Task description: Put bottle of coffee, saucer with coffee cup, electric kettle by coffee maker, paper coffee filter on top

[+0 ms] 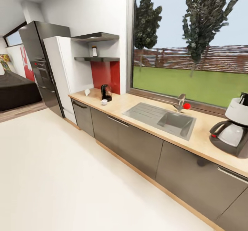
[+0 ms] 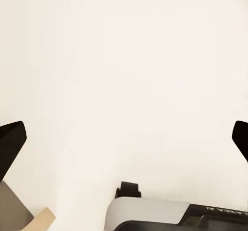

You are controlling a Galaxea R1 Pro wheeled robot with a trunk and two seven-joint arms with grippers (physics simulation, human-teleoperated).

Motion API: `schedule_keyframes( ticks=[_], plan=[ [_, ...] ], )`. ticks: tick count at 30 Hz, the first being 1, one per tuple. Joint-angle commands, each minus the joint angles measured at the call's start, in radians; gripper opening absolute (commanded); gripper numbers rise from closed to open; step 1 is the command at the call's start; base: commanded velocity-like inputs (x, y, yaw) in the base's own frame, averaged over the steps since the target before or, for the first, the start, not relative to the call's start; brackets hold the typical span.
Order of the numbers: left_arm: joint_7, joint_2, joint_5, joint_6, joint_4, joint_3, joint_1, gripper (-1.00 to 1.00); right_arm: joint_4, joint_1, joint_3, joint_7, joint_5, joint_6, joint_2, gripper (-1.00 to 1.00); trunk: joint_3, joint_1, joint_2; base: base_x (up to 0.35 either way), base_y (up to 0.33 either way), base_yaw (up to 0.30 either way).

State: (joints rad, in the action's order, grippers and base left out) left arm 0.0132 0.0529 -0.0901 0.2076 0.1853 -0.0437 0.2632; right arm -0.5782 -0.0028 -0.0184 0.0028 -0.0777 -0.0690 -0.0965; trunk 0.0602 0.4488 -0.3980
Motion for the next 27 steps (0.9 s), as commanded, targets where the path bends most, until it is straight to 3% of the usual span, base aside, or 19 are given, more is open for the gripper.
schedule_keyframes(
  ticks=[1, 27],
  plan=[
    [-0.001, 0.000, -0.010, 0.003, -0.001, 0.000, 0.001, 1.00, 0.000, 0.000, 0.000, 0.000, -0.008, -0.003, 0.000, 1.00, 0.002, 0.001, -0.002, 0.338, 0.000, 0.275],
    [-0.001, 0.001, -0.013, 0.004, -0.001, -0.001, 0.001, 1.00, 0.000, 0.000, 0.001, 0.002, -0.008, -0.003, 0.000, 1.00, 0.002, 0.001, -0.002, 0.338, 0.066, 0.275]
  ],
)
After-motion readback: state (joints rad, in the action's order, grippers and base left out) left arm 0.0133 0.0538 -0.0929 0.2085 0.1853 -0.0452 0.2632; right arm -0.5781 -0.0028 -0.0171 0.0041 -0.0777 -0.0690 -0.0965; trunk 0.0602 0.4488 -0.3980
